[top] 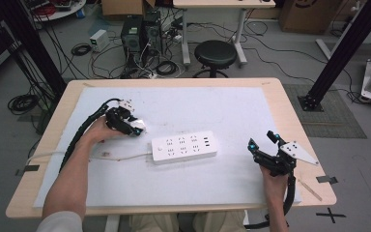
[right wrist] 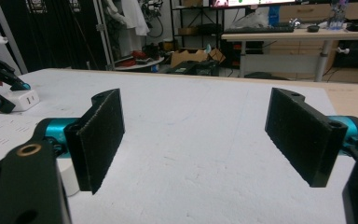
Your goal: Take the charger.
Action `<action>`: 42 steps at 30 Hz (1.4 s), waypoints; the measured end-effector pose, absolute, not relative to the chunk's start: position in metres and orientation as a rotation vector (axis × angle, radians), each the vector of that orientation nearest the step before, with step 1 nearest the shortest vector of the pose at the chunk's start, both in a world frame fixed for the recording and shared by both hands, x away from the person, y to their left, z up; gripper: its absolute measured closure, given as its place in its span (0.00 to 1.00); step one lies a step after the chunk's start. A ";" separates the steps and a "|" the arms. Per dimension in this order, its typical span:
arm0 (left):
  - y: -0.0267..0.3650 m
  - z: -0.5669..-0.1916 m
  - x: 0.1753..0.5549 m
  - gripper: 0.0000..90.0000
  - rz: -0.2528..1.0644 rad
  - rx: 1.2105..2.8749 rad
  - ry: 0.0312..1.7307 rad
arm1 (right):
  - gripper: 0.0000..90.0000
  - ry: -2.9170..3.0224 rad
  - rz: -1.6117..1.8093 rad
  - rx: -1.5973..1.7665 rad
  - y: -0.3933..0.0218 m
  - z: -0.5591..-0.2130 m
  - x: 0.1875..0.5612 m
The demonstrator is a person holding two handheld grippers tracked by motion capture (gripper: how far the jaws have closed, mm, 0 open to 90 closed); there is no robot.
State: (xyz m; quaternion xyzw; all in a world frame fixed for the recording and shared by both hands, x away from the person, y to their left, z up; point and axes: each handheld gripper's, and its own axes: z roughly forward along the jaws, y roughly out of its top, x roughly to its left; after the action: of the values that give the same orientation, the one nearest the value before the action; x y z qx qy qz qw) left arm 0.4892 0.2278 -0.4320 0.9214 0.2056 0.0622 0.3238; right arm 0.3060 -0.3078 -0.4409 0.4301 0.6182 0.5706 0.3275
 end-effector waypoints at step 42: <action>0.219 -0.359 0.383 0.47 0.450 2.064 0.636 | 0.22 1.639 1.505 1.116 -0.304 -0.440 0.305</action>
State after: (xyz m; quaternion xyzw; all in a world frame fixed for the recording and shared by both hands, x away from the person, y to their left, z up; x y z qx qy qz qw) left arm 0.3826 0.2195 -0.3593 0.8350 0.2573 0.1821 0.4510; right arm 0.3049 -0.3038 -0.4402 0.4247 0.6236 0.5728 0.3204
